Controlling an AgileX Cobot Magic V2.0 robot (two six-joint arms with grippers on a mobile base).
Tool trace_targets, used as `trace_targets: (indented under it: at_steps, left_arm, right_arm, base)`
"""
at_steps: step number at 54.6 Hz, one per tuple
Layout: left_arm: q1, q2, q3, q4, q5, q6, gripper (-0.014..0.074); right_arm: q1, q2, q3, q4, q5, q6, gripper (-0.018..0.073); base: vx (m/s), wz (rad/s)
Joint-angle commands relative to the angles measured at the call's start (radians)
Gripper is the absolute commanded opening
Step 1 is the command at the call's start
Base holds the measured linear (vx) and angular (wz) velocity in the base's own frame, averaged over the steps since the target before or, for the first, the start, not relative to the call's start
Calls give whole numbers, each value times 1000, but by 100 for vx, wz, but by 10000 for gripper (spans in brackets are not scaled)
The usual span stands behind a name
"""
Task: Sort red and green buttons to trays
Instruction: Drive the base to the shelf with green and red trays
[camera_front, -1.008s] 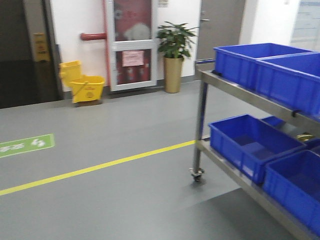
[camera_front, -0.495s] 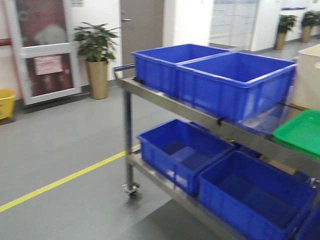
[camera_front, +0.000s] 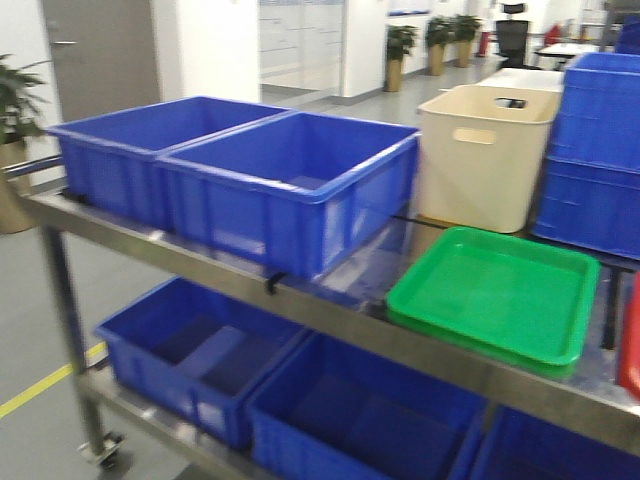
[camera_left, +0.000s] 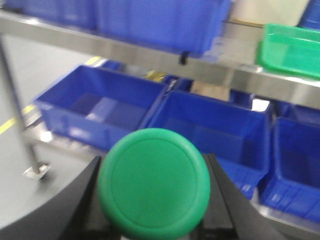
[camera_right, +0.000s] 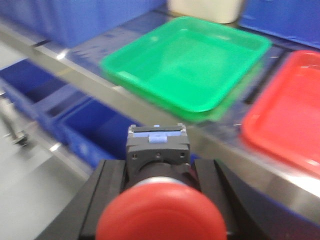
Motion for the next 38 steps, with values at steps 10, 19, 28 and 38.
trace_targets:
  at_steps: [10,19,28,38]
  left_arm:
    - [-7,4,-27,-21,-84,-2,0]
    - [-7,4,-27,-21,-84,-2,0]
    - [-7,4,-27,-21,-84,-2,0]
    - [-7,4,-27,-21,-84,-2,0]
  right_arm:
    - [1,-1,-28,-11,-88,-3,-9]
    - [1,-1,-28,-11,-88,-3,-9]
    - [1,-1,-28,-11,-88,-3,-9]
    - [1,-1,-28,-11,-88,-3,-9]
  base:
    - [33,-56]
    - [32,-58]
    - [29,-57]
    - [26,-50]
